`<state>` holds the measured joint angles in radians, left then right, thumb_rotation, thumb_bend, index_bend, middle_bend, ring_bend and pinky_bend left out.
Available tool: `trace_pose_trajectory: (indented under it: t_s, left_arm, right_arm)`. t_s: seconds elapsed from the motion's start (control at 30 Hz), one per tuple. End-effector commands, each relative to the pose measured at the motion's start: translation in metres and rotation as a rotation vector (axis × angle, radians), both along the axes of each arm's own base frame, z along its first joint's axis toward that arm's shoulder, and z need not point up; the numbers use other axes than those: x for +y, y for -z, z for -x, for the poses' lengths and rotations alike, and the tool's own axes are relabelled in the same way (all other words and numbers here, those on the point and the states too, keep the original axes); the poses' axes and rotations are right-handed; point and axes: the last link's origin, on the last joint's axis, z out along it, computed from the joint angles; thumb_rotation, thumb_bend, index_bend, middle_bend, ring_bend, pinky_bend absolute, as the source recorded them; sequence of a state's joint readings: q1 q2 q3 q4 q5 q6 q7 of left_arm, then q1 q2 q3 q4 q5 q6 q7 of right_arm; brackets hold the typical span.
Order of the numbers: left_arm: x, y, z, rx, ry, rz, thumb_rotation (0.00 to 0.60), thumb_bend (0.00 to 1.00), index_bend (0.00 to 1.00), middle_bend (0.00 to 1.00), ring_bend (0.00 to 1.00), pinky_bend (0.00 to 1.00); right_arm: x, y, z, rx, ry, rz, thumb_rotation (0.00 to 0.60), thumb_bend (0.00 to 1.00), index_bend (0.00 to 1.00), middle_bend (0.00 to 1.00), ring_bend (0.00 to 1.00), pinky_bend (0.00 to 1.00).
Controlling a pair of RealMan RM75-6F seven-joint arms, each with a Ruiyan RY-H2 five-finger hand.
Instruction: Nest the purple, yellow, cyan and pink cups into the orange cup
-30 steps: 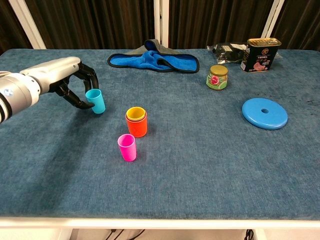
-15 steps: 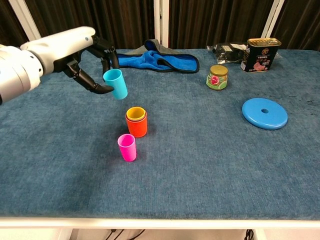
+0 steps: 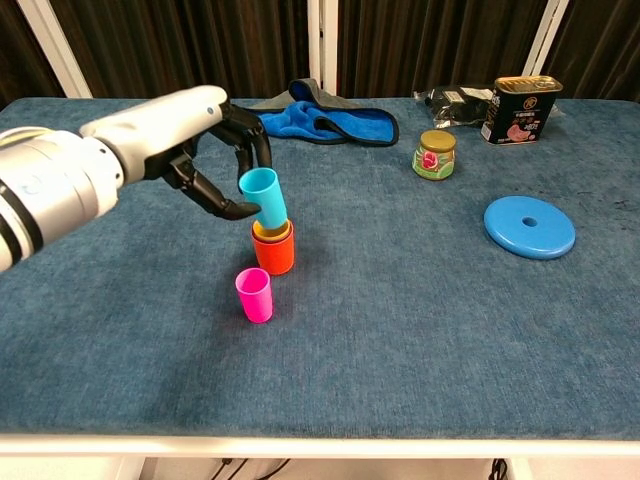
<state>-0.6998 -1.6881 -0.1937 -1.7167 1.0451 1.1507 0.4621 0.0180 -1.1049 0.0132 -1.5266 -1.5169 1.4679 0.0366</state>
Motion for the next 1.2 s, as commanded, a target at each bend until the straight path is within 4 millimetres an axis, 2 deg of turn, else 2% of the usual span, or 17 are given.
trace_pose_trajectory:
  t_s: [0.03,0.27,0.47,0.53,0.67,0.77,0.93,1.1,1.2]
  left_arm:
    - [0.002,0.007,0.000,0.011,0.009,-0.001,0.600,0.25,0.53,0.54,0.24,0.13]
    - [0.009,0.013,0.011,0.011,-0.039,-0.007,0.600,0.25,0.53,0.54,0.24,0.12]
    - [0.007,0.015,0.015,0.027,-0.040,0.005,0.600,0.25,0.52,0.51,0.24,0.12]
    - [0.006,0.016,0.015,0.030,-0.037,0.016,0.600,0.25,0.45,0.48,0.24,0.12]
    - [0.003,0.015,0.016,0.029,-0.023,0.056,0.600,0.22,0.17,0.34,0.19,0.09]
    - [0.004,0.010,0.013,0.011,-0.017,0.048,0.600,0.21,0.09,0.27,0.14,0.08]
    - [-0.003,-0.009,0.010,-0.002,0.009,0.019,0.600,0.21,0.09,0.26,0.13,0.08]
    - [-0.029,-0.034,0.021,0.032,0.046,-0.009,0.600,0.21,0.19,0.30,0.13,0.09]
    - [-0.043,-0.039,0.028,0.067,0.076,-0.026,0.600,0.21,0.24,0.35,0.14,0.11]
  right_arm:
    - [0.000,-0.001,0.001,-0.001,0.002,0.001,0.600,0.30,0.00,0.00,0.00,0.00]
    - [0.000,-0.004,0.005,-0.004,0.013,0.007,0.600,0.30,0.00,0.00,0.00,0.00]
    - [-0.001,-0.002,0.005,-0.004,0.011,-0.001,0.600,0.30,0.00,0.00,0.00,0.00]
    - [-0.001,-0.002,0.005,-0.005,0.009,0.001,0.600,0.30,0.00,0.00,0.00,0.00]
    - [-0.001,-0.002,0.004,-0.003,0.009,0.002,0.600,0.30,0.00,0.00,0.00,0.00]
    - [-0.001,-0.003,0.004,-0.002,0.011,0.004,0.600,0.30,0.00,0.00,0.00,0.00]
    - [-0.001,-0.003,0.002,0.000,0.008,0.003,0.600,0.30,0.00,0.00,0.00,0.00]
    - [-0.004,-0.002,-0.001,0.003,-0.001,-0.004,0.600,0.30,0.00,0.00,0.00,0.00]
    - [-0.005,0.000,-0.003,0.003,-0.007,-0.008,0.600,0.30,0.00,0.00,0.00,0.00]
